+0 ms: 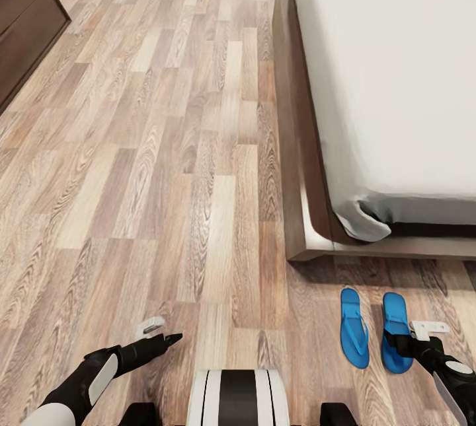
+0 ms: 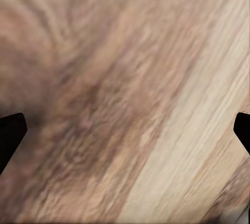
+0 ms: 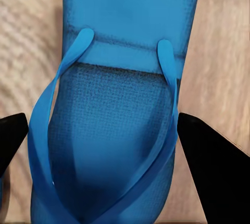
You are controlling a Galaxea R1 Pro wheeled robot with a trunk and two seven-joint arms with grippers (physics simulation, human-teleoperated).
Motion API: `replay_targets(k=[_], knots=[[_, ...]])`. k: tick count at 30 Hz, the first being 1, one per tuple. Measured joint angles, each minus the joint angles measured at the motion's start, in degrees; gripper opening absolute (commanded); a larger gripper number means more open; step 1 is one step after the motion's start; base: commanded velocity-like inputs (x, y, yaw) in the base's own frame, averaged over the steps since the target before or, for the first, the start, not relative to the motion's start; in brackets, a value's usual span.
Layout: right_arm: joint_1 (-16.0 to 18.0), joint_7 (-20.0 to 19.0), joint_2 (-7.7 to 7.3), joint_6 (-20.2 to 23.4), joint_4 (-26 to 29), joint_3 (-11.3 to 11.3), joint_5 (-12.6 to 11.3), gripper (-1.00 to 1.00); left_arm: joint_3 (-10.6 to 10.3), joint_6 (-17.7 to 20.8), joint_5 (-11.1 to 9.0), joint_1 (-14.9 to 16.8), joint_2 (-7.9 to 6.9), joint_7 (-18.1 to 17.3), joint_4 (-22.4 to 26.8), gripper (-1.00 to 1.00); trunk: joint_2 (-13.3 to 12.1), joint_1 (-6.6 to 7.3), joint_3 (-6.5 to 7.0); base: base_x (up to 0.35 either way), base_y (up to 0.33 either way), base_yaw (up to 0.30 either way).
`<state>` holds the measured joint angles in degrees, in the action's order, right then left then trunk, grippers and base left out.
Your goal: In the bedroom, move the book from the bed onto either nightstand, and place the two sandals side by side next to the bed.
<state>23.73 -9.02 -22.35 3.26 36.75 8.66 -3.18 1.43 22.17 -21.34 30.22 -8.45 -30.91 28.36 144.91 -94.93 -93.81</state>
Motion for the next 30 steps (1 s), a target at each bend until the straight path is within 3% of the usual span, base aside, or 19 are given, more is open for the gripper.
replay_targets(k=[3,30], knots=[[0.0,0.01,0.0,-0.21,0.06,0.0,0.0,-1.0,0.0,0.01,0.0,0.0,0.0,0.0,0.0,1.0,0.04,-0.08,-0.66,0.0,0.0,0.0],[0.0,0.1,0.0,-0.56,0.61,0.01,-0.01,-1.0,0.01,0.07,-0.01,0.0,0.0,0.0,0.0,1.0,0.04,-0.07,-0.67,0.04,0.027,0.0]])
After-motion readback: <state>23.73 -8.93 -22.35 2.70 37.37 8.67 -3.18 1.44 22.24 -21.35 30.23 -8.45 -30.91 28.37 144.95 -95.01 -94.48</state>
